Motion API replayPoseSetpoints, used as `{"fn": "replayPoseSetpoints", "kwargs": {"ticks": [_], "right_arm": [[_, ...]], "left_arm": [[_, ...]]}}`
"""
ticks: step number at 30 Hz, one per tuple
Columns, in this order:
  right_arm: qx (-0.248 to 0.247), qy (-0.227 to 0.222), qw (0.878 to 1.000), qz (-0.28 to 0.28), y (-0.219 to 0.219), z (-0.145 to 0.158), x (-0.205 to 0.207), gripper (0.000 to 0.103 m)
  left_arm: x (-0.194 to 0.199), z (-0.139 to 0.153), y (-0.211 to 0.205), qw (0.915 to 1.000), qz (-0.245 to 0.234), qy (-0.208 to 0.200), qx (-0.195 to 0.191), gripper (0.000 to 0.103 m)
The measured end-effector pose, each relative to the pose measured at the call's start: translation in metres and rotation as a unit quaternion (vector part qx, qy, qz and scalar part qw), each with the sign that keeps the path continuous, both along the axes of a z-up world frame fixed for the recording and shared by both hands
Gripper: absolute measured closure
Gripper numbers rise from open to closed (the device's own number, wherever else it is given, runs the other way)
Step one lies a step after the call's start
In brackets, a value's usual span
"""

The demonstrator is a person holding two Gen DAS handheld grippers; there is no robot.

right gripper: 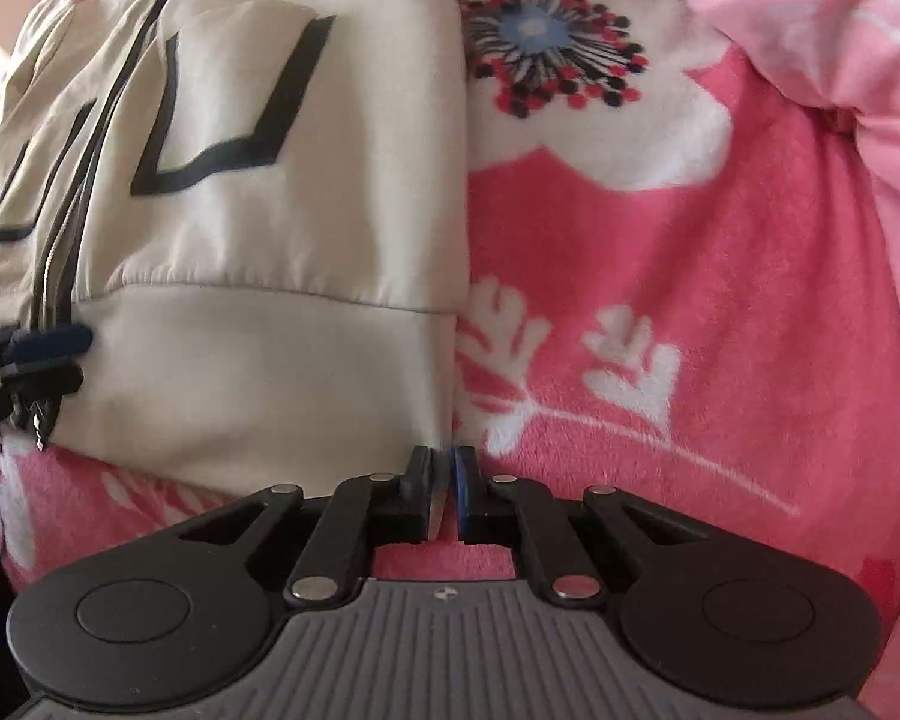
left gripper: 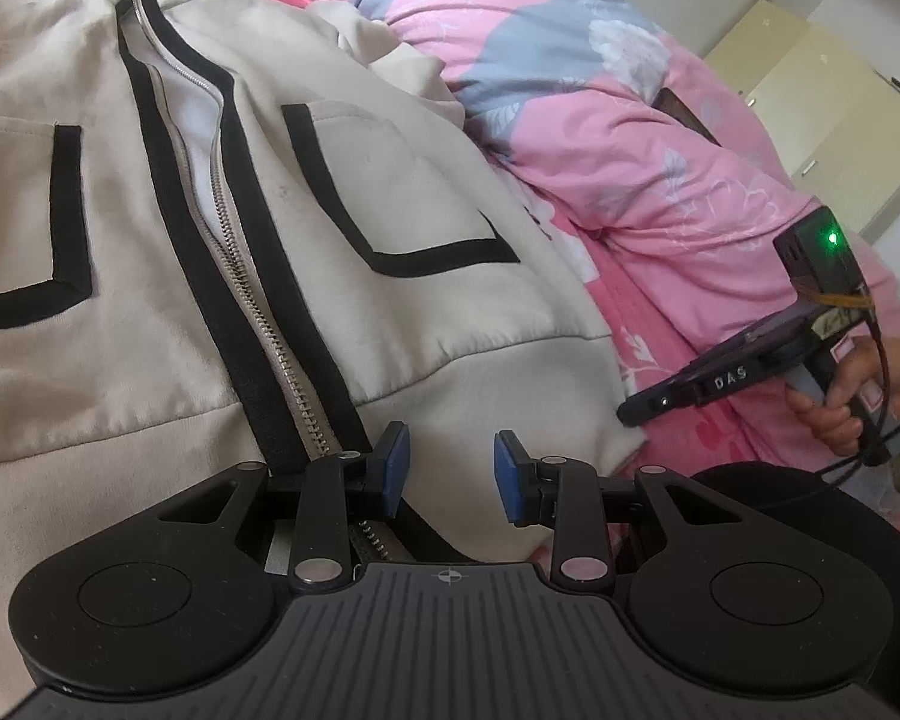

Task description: Fold clothes

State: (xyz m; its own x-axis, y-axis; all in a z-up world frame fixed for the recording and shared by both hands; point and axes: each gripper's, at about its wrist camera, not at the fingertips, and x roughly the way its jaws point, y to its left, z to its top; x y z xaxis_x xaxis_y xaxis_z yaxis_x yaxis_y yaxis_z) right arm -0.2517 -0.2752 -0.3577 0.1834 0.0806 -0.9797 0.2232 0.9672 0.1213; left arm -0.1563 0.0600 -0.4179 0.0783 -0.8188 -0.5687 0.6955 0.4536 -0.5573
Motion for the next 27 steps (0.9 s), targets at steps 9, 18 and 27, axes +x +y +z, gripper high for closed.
{"fn": "replayPoseSetpoints", "kwargs": {"ticks": [9,18,27], "right_arm": [[0.005,-0.147,0.985,-0.087,-0.041,0.053,0.03,0.049],[0.157,-0.252,0.915,-0.273,-0.121,-0.013,0.174,0.035],[0.113,-0.339,0.899,-0.254,-0.117,-0.011,0.21,0.09]], "left_arm": [[0.016,0.028,-0.009,0.9976,0.027,0.036,-0.054,0.071],[0.023,-0.002,-0.04,0.999,0.035,-0.018,-0.019,0.072],[0.035,-0.01,-0.034,0.9975,0.031,0.029,-0.056,0.072]]}}
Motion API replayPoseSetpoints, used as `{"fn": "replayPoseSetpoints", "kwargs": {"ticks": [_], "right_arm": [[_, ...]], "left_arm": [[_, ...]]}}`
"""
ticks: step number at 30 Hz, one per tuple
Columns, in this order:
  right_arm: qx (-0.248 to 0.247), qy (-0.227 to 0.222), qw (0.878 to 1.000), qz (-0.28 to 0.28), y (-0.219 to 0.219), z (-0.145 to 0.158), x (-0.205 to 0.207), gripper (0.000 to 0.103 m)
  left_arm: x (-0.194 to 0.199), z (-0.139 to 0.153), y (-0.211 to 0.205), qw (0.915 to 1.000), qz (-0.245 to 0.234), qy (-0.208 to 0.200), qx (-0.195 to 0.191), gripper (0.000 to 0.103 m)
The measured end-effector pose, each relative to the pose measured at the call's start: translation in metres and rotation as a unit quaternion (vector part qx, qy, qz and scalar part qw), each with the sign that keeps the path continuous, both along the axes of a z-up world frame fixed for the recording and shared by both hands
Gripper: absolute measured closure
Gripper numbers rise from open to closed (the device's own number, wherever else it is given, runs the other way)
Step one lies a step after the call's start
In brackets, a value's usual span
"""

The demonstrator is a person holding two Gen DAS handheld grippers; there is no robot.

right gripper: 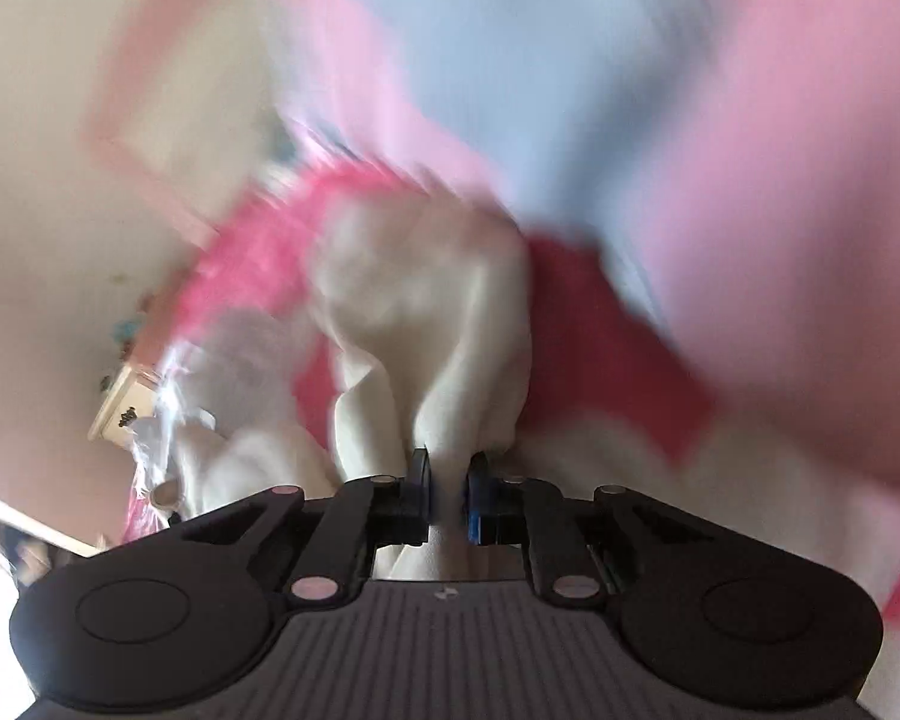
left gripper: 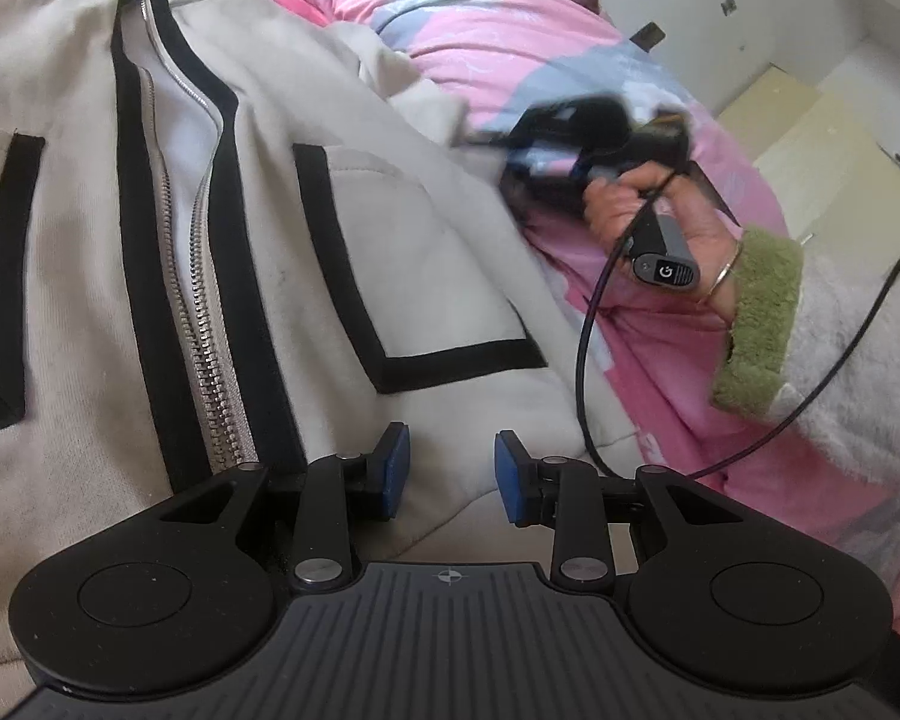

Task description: Fold clothes

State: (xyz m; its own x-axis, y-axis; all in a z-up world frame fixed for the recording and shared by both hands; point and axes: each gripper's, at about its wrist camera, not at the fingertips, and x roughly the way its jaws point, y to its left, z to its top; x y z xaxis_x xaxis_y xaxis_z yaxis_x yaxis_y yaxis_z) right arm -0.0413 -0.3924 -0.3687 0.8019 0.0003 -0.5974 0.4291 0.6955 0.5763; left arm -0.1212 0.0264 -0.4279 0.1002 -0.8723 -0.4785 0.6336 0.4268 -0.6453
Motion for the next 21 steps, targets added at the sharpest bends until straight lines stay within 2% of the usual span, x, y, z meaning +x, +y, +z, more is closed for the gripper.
{"fn": "replayPoseSetpoints", "kwargs": {"ticks": [1,4,5,7,9,10,12,13,15,17,18,19,21], "right_arm": [[-0.021,-0.003,1.0,-0.008,0.0,0.001,-0.002,0.09],[-0.061,0.063,0.996,-0.022,-0.009,-0.029,0.009,0.085],[-0.068,0.086,0.994,-0.022,-0.013,-0.04,0.013,0.075],[-0.044,0.084,0.995,-0.037,-0.02,-0.047,0.012,0.071],[-0.058,0.096,0.992,-0.057,-0.013,-0.032,0.007,0.054],[-0.069,0.103,0.99,-0.067,-0.009,-0.023,0.004,0.053],[-0.133,0.102,0.984,-0.057,0.015,0.004,-0.004,0.053],[-0.171,0.096,0.98,-0.043,0.031,0.018,-0.007,0.052],[-0.225,0.071,0.971,0.041,0.074,0.043,0.002,0.051],[-0.275,0.048,0.95,0.142,0.122,0.065,0.015,0.052],[-0.301,0.043,0.931,0.2,0.151,0.068,0.025,0.053],[-0.327,0.04,0.908,0.258,0.181,0.068,0.036,0.055],[-0.373,0.037,0.853,0.363,0.237,0.064,0.053,0.065]], "left_arm": [[0.0,0.0,-0.001,1.0,-0.004,-0.003,0.003,0.072],[0.001,0.001,-0.004,0.9999,-0.013,-0.005,0.007,0.072],[0.002,0.0,-0.004,0.9999,-0.014,-0.002,0.005,0.072],[0.003,0.0,-0.004,0.9999,-0.016,0.005,0.0,0.072],[0.004,0.001,-0.005,0.9998,-0.021,0.006,0.001,0.072],[0.005,0.001,-0.006,0.9997,-0.023,0.006,0.002,0.072],[0.008,0.002,-0.007,0.9996,-0.027,0.011,0.004,0.072],[0.01,0.002,-0.008,0.9995,-0.029,0.015,0.005,0.072],[0.013,0.002,-0.008,0.9993,-0.031,0.019,0.006,0.072],[0.013,0.002,-0.008,0.9993,-0.031,0.02,0.006,0.071],[0.013,0.001,-0.008,0.9993,-0.032,0.02,0.007,0.071],[0.012,0.001,-0.008,0.9993,-0.032,0.021,0.007,0.071],[0.012,0.001,-0.008,0.9992,-0.032,0.021,0.008,0.071]]}}
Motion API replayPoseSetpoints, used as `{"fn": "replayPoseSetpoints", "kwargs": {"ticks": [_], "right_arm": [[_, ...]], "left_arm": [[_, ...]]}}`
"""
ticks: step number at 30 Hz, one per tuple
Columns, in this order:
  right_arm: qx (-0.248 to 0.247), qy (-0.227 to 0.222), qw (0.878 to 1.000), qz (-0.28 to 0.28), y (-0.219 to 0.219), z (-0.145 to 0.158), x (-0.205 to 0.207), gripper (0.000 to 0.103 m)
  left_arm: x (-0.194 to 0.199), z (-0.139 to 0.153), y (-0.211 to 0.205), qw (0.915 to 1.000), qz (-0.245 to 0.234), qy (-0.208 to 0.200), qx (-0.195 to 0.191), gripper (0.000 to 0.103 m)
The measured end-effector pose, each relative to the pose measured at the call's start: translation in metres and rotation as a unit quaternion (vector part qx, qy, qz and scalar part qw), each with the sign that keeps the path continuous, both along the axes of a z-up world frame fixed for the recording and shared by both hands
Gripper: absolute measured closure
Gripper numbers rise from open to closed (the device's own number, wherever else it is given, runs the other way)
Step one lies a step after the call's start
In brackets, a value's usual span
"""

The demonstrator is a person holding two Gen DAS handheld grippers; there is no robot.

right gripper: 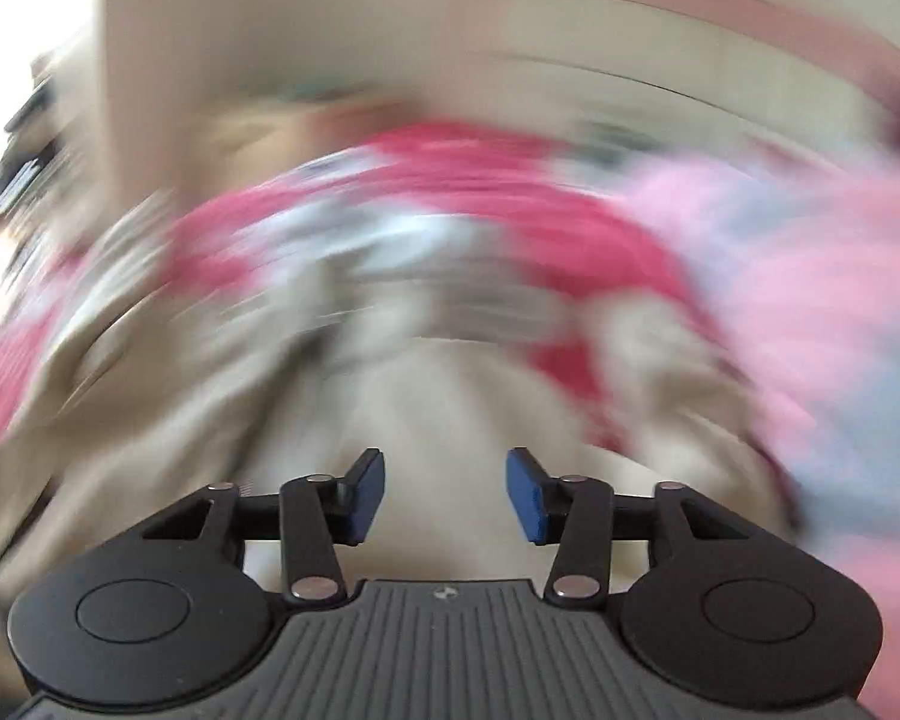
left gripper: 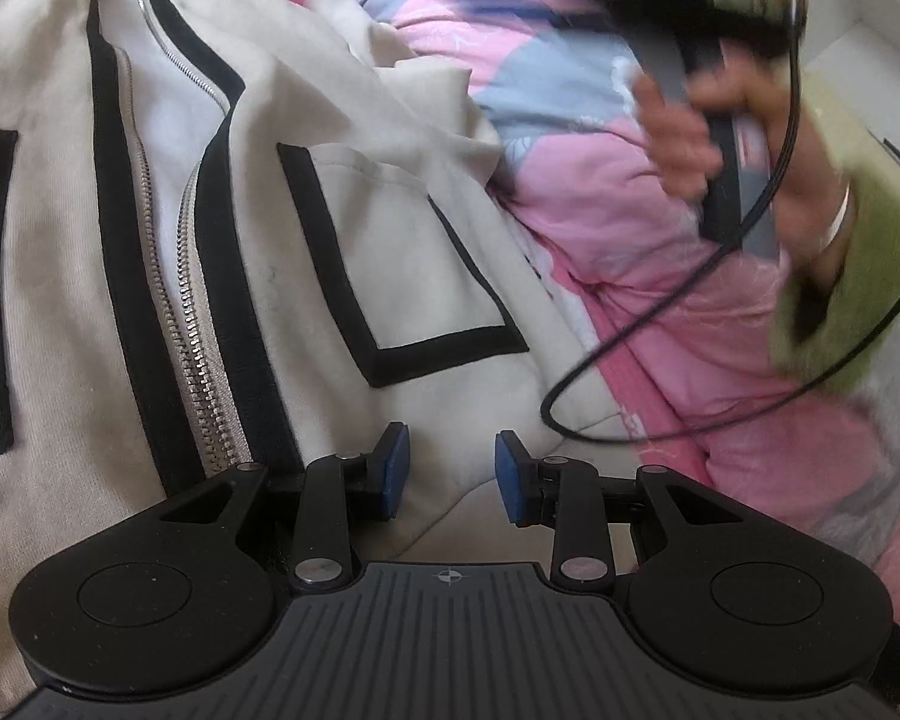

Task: Fold clothes
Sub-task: 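Grasp the zipper tape with the right gripper and pull it toward the collar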

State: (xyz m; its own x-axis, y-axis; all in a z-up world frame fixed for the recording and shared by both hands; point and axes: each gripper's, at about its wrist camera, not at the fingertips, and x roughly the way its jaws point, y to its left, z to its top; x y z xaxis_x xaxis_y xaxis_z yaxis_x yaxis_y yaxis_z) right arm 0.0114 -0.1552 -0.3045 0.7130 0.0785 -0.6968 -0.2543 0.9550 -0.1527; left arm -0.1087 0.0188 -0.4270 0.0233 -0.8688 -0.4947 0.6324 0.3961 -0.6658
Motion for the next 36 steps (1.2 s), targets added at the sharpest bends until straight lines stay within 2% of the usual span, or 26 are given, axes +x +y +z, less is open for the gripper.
{"fn": "replayPoseSetpoints", "kwargs": {"ticks": [3,5,8,13,15,16,19,21,22,23,24,25,26,28,29,30,31,33,34,36], "right_arm": [[-0.061,0.036,0.994,0.085,0.054,-0.024,0.018,0.065],[-0.094,0.065,0.988,0.102,0.069,-0.038,0.03,0.065],[-0.122,0.111,0.981,0.103,0.069,-0.061,0.047,0.065],[-0.113,0.154,0.977,0.097,0.056,-0.072,0.045,0.065],[-0.091,0.163,0.979,0.079,0.052,-0.074,0.047,0.076],[-0.072,0.168,0.981,0.062,0.047,-0.072,0.05,0.088],[0.023,0.18,0.983,-0.001,0.022,-0.066,0.054,0.094],[0.143,0.179,0.973,-0.04,-0.006,-0.064,0.053,0.095],[0.206,0.176,0.961,-0.059,-0.02,-0.063,0.052,0.094],[0.275,0.179,0.941,-0.08,-0.035,-0.068,0.051,0.094],[0.346,0.183,0.915,-0.101,-0.051,-0.075,0.049,0.093],[0.394,0.193,0.89,-0.125,-0.063,-0.087,0.047,0.091],[0.403,0.203,0.88,-0.15,-0.069,-0.097,0.045,0.089],[0.392,0.2,0.883,-0.162,-0.069,-0.097,0.041,0.089],[0.386,0.197,0.886,-0.165,-0.068,-0.096,0.039,0.08],[0.371,0.181,0.896,-0.162,-0.064,-0.087,0.035,0.065],[0.352,0.16,0.908,-0.158,-0.059,-0.075,0.03,0.062],[0.283,0.116,0.944,-0.125,-0.041,-0.05,0.018,0.063],[0.247,0.103,0.957,-0.107,-0.031,-0.041,0.014,0.066],[0.186,0.102,0.974,-0.079,-0.013,-0.038,0.01,0.084]], "left_arm": [[0.0,0.0,0.0,1.0,-0.001,0.001,0.001,0.071],[0.0,-0.001,0.0,1.0,-0.001,0.002,0.001,0.072],[0.001,-0.002,0.0,1.0,-0.001,0.006,0.0,0.072],[0.003,-0.003,0.001,0.9999,-0.002,0.013,-0.002,0.072],[0.003,-0.004,0.002,0.9999,-0.002,0.015,-0.003,0.072],[0.002,-0.004,0.002,0.9999,-0.002,0.014,-0.003,0.072],[0.002,-0.004,0.002,0.9999,-0.003,0.012,-0.004,0.072],[0.0,-0.003,0.002,0.9999,-0.004,0.009,-0.003,0.072],[0.0,-0.004,0.002,0.9999,-0.005,0.009,-0.003,0.072],[-0.001,-0.003,0.003,0.9999,-0.005,0.008,-0.004,0.072],[-0.002,-0.003,0.004,0.9999,-0.005,0.008,-0.004,0.072],[-0.002,-0.003,0.004,1.0,-0.005,0.007,-0.005,0.071],[-0.003,-0.003,0.004,1.0,-0.005,0.007,-0.005,0.072],[-0.003,-0.003,0.004,1.0,-0.006,0.006,-0.005,0.071],[-0.003,-0.003,0.004,1.0,-0.006,0.005,-0.006,0.072],[-0.004,-0.003,0.004,1.0,-0.006,0.005,-0.006,0.072],[-0.004,-0.003,0.004,1.0,-0.006,0.005,-0.006,0.072],[-0.003,-0.004,0.005,0.9999,-0.006,0.007,-0.007,0.071],[-0.003,-0.004,0.005,0.9999,-0.006,0.009,-0.007,0.072],[-0.002,-0.005,0.004,0.9999,-0.006,0.01,-0.008,0.072]]}}
